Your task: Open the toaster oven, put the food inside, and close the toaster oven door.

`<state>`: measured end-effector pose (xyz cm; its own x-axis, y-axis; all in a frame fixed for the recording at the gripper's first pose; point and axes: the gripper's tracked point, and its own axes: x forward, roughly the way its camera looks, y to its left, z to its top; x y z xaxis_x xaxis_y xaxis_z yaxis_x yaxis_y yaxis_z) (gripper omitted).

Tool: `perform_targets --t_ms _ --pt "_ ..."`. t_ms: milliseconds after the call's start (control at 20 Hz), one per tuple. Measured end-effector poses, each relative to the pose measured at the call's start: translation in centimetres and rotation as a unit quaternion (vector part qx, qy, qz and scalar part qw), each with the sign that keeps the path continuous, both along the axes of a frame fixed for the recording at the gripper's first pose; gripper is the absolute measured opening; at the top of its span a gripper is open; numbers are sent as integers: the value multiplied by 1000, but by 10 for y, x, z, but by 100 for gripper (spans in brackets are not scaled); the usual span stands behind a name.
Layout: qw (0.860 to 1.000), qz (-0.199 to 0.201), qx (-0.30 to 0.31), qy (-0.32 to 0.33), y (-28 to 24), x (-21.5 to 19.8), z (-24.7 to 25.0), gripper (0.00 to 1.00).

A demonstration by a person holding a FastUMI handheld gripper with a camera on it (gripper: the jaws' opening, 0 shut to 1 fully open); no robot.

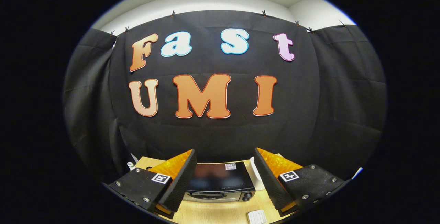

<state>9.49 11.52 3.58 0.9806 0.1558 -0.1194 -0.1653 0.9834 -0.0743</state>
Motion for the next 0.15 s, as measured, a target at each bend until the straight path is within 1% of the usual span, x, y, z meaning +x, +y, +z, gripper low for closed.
perform_targets --t_ms 150 --pt "1000 -2 -3 5 3 0 -3 99"
